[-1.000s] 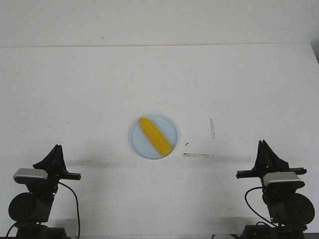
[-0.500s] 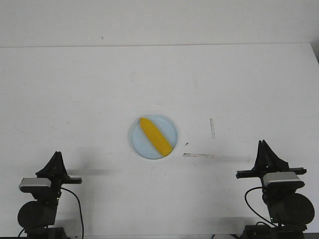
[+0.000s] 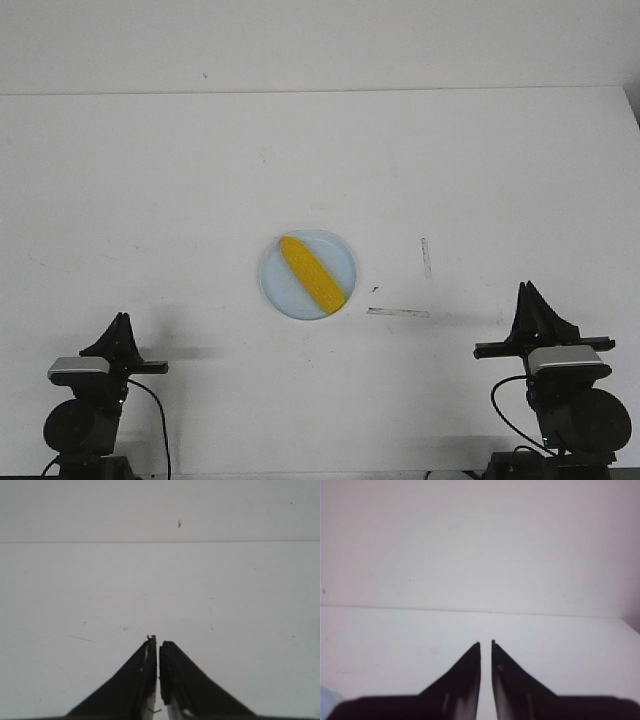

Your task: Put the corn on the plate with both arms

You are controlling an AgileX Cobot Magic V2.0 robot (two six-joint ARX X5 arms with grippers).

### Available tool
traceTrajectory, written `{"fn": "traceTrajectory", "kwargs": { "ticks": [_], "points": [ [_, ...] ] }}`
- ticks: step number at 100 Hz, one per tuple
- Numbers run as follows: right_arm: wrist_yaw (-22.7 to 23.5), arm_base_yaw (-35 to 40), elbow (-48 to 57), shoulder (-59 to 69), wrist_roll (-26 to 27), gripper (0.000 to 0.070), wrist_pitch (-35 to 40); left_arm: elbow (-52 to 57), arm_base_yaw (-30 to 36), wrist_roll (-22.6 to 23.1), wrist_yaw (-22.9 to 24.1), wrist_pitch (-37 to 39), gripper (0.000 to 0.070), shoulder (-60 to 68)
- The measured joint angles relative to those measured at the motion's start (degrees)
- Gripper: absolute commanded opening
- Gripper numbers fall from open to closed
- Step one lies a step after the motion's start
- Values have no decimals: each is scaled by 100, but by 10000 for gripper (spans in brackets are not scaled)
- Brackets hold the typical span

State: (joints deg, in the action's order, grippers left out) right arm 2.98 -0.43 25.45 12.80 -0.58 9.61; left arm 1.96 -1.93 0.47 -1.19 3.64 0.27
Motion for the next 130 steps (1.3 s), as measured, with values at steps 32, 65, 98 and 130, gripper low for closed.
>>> {"fn": "traceTrajectory", "kwargs": {
  "ticks": [32, 65, 98, 130],
  "points": [
    [0, 0, 0, 0, -2, 38, 0, 0, 0, 0, 0, -4, 1, -2],
    [0, 0, 0, 0, -2, 38, 0, 0, 0, 0, 2, -4, 1, -2],
    [0, 0, 0, 0, -2, 38, 0, 0, 0, 0, 0, -4, 1, 0],
    [-22, 0, -44, -162, -2, 39, 70, 0, 0, 0, 2, -4, 1, -2]
  ]
}}
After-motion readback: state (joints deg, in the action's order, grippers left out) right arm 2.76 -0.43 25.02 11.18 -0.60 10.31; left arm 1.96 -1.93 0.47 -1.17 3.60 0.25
